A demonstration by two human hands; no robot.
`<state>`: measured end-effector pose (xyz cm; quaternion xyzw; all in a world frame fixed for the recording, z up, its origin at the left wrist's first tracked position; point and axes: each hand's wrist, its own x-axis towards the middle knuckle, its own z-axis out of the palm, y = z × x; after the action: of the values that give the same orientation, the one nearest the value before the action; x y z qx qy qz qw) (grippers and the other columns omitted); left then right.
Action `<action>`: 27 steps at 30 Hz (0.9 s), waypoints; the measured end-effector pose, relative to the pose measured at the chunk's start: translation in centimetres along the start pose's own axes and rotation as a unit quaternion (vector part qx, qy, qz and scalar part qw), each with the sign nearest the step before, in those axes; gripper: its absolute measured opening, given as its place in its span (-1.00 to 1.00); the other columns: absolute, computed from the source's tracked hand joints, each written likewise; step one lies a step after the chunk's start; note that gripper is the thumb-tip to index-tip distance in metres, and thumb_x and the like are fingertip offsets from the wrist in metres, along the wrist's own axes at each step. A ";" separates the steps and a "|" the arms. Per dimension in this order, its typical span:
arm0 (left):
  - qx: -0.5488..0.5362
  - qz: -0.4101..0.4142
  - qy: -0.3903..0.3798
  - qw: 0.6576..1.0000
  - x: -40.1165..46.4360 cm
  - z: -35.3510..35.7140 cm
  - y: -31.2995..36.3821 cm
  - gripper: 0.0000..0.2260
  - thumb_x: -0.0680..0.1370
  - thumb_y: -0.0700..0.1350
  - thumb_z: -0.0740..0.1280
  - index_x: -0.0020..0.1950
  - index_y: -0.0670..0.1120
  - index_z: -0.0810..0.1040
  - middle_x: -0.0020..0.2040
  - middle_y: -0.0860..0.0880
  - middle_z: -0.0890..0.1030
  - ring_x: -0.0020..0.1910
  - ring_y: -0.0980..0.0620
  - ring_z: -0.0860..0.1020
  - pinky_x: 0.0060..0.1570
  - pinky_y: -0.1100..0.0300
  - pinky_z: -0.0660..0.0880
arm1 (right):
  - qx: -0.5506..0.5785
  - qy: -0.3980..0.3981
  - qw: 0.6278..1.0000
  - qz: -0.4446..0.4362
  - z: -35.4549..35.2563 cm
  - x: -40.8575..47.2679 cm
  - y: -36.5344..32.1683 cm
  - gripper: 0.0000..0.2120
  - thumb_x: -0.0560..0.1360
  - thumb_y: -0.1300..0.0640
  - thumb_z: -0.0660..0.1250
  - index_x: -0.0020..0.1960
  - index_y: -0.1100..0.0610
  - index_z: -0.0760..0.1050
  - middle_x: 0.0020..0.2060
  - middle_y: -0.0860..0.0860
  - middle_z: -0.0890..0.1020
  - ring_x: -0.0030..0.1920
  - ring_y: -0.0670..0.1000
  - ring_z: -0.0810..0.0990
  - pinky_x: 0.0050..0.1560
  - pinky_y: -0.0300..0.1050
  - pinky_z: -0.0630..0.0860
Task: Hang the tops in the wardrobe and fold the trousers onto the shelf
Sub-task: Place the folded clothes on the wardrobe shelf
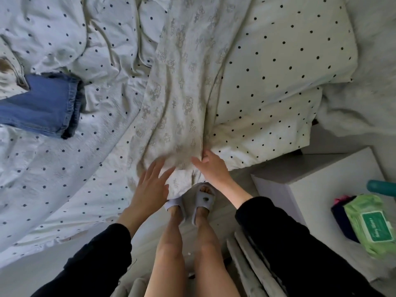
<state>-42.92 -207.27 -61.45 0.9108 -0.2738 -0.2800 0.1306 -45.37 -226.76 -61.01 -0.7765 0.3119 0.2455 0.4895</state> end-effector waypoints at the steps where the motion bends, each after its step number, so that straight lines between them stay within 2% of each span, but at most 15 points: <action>1: 0.001 0.006 0.000 1.000 -0.4 0.0 -0.3 -0.49 0.45 -0.30 0.37 0.39 -0.11 0.41 0.47 -0.19 0.27 0.47 -0.22 0.20 0.30 -0.18 0.30 | -0.034 -0.015 0.999 0.001 0.7 0.3 0.5 -0.59 0.50 -0.14 0.25 0.02 0.22 0.51 -0.16 0.12 0.62 -0.09 0.11 0.56 -0.05 0.06 0.46; 3: -0.007 0.004 0.001 1.000 -0.8 -0.3 -0.6 -0.51 0.49 -0.29 0.32 0.42 -0.10 0.37 0.49 -0.16 0.23 0.49 -0.18 0.16 0.33 -0.15 0.26 | -0.056 -0.012 0.998 0.006 1.9 0.5 1.1 -0.60 0.47 -0.09 0.25 -0.15 0.28 0.53 -0.20 0.18 0.60 -0.10 0.16 0.52 -0.05 0.11 0.45; 4: -0.010 -0.007 -0.001 1.000 -1.1 -0.5 -0.9 -0.51 0.52 -0.29 0.29 0.44 -0.08 0.33 0.50 -0.14 0.21 0.50 -0.16 0.14 0.36 -0.11 0.23 | -0.050 0.004 0.999 0.007 2.5 0.2 1.1 -0.61 0.46 -0.05 0.25 -0.25 0.29 0.51 -0.25 0.17 0.59 -0.14 0.14 0.51 -0.08 0.07 0.47; 6: -0.023 -0.025 0.004 0.999 -1.7 -0.8 -1.6 -0.52 0.53 -0.29 0.25 0.44 -0.08 0.32 0.50 -0.14 0.20 0.48 -0.16 0.17 0.37 -0.07 0.19 | -0.007 0.055 0.998 0.001 3.3 -1.2 1.0 -0.60 0.48 0.07 0.26 -0.41 0.30 0.35 -0.38 0.20 0.48 -0.26 0.08 0.41 -0.19 -0.11 0.29; 8: -0.037 -0.010 0.042 0.998 -2.3 -1.1 -2.6 -0.54 0.48 -0.35 0.29 0.37 -0.13 0.40 0.44 -0.20 0.31 0.42 -0.23 0.27 0.32 -0.14 0.26 | 0.062 0.117 0.991 -0.013 4.0 -3.0 1.0 -0.58 0.53 0.16 0.23 -0.45 0.26 0.23 -0.46 0.20 0.33 -0.33 0.04 0.28 -0.27 -0.13 0.10; 9: -0.041 -0.007 0.062 0.997 -2.4 -1.1 -3.1 -0.54 0.45 -0.38 0.32 0.33 -0.15 0.42 0.40 -0.23 0.35 0.38 -0.26 0.31 0.28 -0.17 0.31 | 0.108 0.133 0.985 -0.012 4.0 -3.8 1.0 -0.56 0.55 0.17 0.22 -0.45 0.24 0.20 -0.50 0.11 0.28 -0.38 0.01 0.24 -0.29 -0.12 0.09; 11: -0.065 -0.004 0.100 0.993 -2.6 -1.5 -4.5 -0.53 0.44 -0.41 0.32 0.32 -0.17 0.39 0.38 -0.25 0.35 0.37 -0.26 0.31 0.25 -0.18 0.32 | 0.184 0.158 0.970 0.002 5.0 -4.9 1.3 -0.55 0.58 0.13 0.20 -0.44 0.15 0.15 -0.56 -0.09 0.19 -0.48 -0.09 0.15 -0.36 -0.16 0.12; 13: -0.098 -0.019 0.111 0.989 -2.7 -1.8 -5.9 -0.53 0.48 -0.39 0.28 0.38 -0.20 0.34 0.41 -0.26 0.28 0.40 -0.24 0.24 0.31 -0.15 0.27 | 0.202 0.177 0.963 0.026 6.1 -5.3 1.9 -0.61 0.58 0.07 0.22 -0.38 0.11 0.20 -0.53 -0.12 0.23 -0.48 -0.13 0.20 -0.37 -0.21 0.18; 14: -0.110 -0.019 0.109 0.988 -2.9 -1.8 -6.7 -0.53 0.50 -0.38 0.26 0.41 -0.21 0.30 0.43 -0.26 0.25 0.43 -0.23 0.21 0.34 -0.12 0.23 | 0.205 0.181 0.961 0.043 6.7 -5.4 2.2 -0.67 0.57 0.04 0.25 -0.32 0.12 0.30 -0.47 -0.10 0.33 -0.43 -0.13 0.30 -0.33 -0.21 0.27; 16: -0.142 -0.025 0.090 0.985 -3.1 -1.9 -8.0 -0.51 0.54 -0.35 0.22 0.46 -0.21 0.23 0.45 -0.22 0.22 0.45 -0.16 0.19 0.40 -0.03 0.19 | 0.218 0.162 0.959 0.075 7.6 -5.3 3.0 -0.80 0.53 0.03 0.31 -0.09 0.17 0.44 -0.28 -0.05 0.52 -0.22 -0.07 0.52 -0.12 -0.11 0.45; 19: -0.186 -0.080 0.058 0.977 -3.5 -1.8 -9.3 -0.52 0.58 -0.30 0.19 0.49 -0.20 0.16 0.42 -0.18 0.26 0.34 -0.12 0.35 0.28 0.11 0.32 | 0.217 0.168 0.953 0.126 8.9 -4.8 4.4 -0.82 0.53 0.14 0.32 0.09 0.20 0.51 -0.09 0.05 0.61 -0.06 0.02 0.57 0.04 -0.04 0.49; 20: -0.186 -0.090 0.055 0.977 -3.6 -1.8 -9.6 -0.54 0.59 -0.28 0.19 0.48 -0.20 0.18 0.37 -0.17 0.30 0.25 -0.11 0.41 0.17 0.19 0.38 | 0.211 0.192 0.948 0.137 9.2 -4.7 4.6 -0.83 0.54 0.18 0.30 0.10 0.21 0.53 -0.06 0.09 0.62 -0.05 0.03 0.56 0.04 -0.04 0.49; 22: -0.186 -0.102 0.053 0.976 -3.8 -1.6 -10.1 -0.60 0.60 -0.26 0.17 0.45 -0.20 0.26 0.24 -0.13 0.40 0.08 -0.01 0.46 -0.06 0.35 0.38 | 0.190 0.247 0.939 0.145 9.6 -4.8 5.2 -0.83 0.54 0.22 0.27 0.08 0.23 0.57 -0.04 0.12 0.64 -0.06 0.03 0.55 -0.01 -0.06 0.47; 25: -0.207 -0.130 0.040 0.969 -4.3 -1.0 -10.7 -0.72 0.59 -0.24 0.20 0.29 -0.19 0.45 0.08 -0.11 0.52 0.05 -0.01 0.51 0.02 0.26 0.34 | 0.189 0.261 0.936 0.142 10.1 -5.3 5.7 -0.84 0.56 0.21 0.23 0.08 0.21 0.54 -0.09 0.05 0.58 -0.08 -0.01 0.51 -0.18 -0.23 0.37; 27: -0.206 -0.132 0.029 0.969 -4.6 -0.5 -10.8 -0.80 0.58 -0.22 0.23 0.17 -0.21 0.52 -0.04 -0.06 0.55 0.03 -0.07 0.53 0.02 0.21 0.33 | 0.223 0.225 0.938 0.143 10.6 -5.0 6.1 -0.82 0.57 0.18 0.24 0.14 0.19 0.48 -0.06 0.03 0.55 -0.03 -0.01 0.51 -0.14 -0.26 0.38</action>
<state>-41.18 -195.81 -63.25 0.9000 -0.0835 -0.3183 0.2857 -54.04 -217.86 -65.49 -0.6295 0.5684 0.0562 0.5268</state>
